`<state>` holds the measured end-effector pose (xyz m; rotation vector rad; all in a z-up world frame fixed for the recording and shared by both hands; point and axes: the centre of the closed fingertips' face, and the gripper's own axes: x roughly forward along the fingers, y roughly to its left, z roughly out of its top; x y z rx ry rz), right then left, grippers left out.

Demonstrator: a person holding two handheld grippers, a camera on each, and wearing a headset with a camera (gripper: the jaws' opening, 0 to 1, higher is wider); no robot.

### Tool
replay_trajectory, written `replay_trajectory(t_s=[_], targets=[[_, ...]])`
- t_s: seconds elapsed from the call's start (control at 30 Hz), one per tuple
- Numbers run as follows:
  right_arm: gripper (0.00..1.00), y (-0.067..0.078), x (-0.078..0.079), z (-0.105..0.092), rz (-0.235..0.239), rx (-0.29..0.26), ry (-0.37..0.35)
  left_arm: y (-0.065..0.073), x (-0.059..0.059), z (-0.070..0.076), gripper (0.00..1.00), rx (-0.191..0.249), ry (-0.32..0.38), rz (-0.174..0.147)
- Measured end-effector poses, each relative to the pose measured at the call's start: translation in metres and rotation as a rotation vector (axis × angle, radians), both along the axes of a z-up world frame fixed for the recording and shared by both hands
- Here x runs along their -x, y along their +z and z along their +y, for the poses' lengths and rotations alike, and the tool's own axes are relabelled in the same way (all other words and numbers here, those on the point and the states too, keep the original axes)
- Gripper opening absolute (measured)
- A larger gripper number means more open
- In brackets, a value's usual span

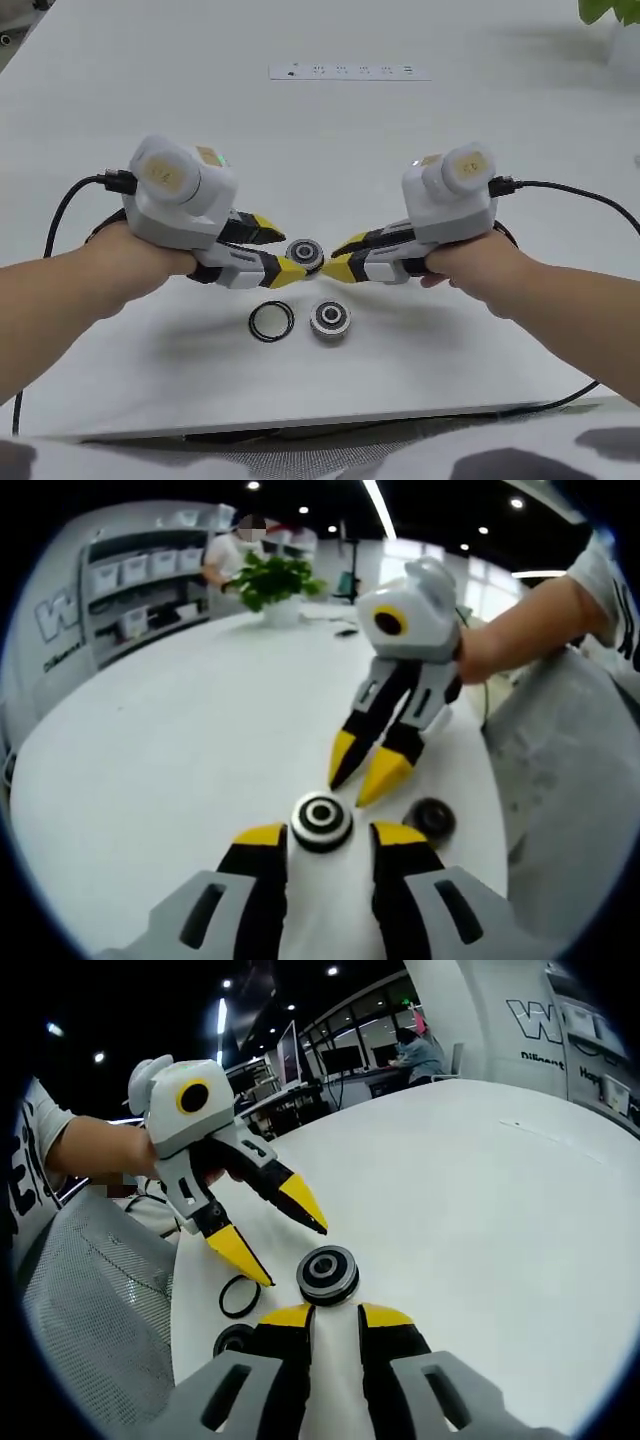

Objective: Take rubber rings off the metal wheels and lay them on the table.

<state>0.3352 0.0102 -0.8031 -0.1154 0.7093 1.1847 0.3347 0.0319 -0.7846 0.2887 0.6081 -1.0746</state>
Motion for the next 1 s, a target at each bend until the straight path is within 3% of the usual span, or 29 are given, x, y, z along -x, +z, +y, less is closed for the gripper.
replay_trajectory(t_s=[0.73, 1.0], targets=[[0.15, -0.003, 0.002, -0.001, 0.0, 0.006, 0.006, -0.006, -0.008, -0.01, 0.18, -0.047, -0.027, -0.032], [0.15, -0.002, 0.0, 0.001, -0.002, -0.004, 0.004, -0.006, -0.008, -0.011, 0.17, -0.062, -0.031, -0.05]])
